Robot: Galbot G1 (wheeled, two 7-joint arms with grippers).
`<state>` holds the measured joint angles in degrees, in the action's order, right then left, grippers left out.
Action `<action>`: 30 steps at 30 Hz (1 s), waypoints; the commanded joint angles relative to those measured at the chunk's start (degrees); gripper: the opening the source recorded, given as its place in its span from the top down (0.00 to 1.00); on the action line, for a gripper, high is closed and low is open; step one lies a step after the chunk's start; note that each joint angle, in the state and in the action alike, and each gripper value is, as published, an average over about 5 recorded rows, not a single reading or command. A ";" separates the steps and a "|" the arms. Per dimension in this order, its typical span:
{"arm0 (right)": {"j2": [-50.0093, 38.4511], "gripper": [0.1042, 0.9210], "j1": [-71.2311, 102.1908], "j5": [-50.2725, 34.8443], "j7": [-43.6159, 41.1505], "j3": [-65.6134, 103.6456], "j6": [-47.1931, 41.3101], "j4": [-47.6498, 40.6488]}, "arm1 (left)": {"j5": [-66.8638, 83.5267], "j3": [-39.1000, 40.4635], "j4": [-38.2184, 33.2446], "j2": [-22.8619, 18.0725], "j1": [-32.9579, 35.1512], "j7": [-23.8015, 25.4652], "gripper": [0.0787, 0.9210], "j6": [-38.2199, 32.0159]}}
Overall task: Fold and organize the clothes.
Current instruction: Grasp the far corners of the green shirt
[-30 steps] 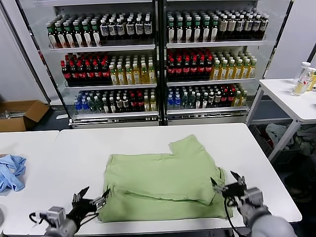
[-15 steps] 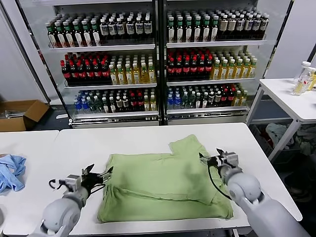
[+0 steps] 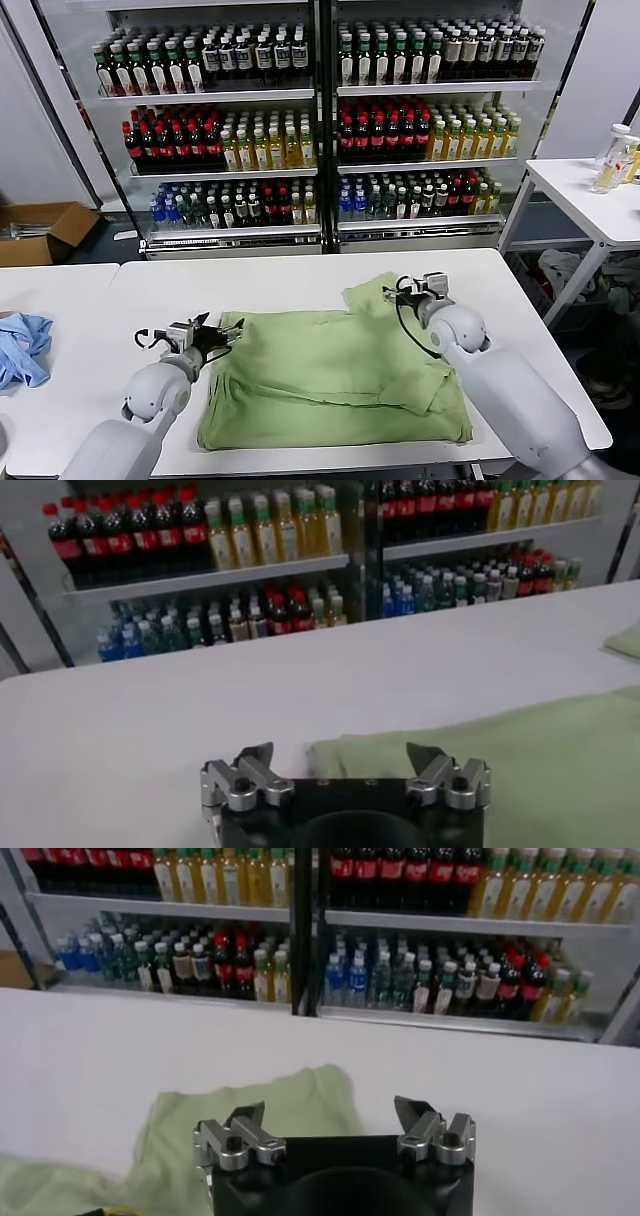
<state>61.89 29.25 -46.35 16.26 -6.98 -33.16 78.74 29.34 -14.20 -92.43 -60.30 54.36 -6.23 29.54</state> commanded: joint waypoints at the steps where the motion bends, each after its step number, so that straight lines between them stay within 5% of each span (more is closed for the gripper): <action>1: 2.66 0.12 -4.44 -1.00 -0.10 -2.54 -0.06 -6.68 | 0.30 2.87 3.79 -0.52 -4.03 0.18 0.12 0.25; 5: 2.94 0.12 -4.73 -0.99 0.04 -2.58 -0.08 -8.07 | 0.39 2.98 3.35 -0.75 -3.24 0.44 0.15 0.36; 10: 3.02 0.18 -4.67 -1.48 -0.06 -2.64 -0.09 -8.61 | 0.80 2.91 2.93 -1.01 -2.30 0.87 0.31 0.70; 30: 2.22 0.86 -2.33 -4.73 -0.73 -1.70 0.19 -5.71 | 6.29 0.20 -1.51 -0.86 2.03 3.02 0.97 -3.59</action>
<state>63.93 26.82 -50.48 15.54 -8.75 -32.99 72.73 32.29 -13.12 -92.18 -61.27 55.04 -3.68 28.95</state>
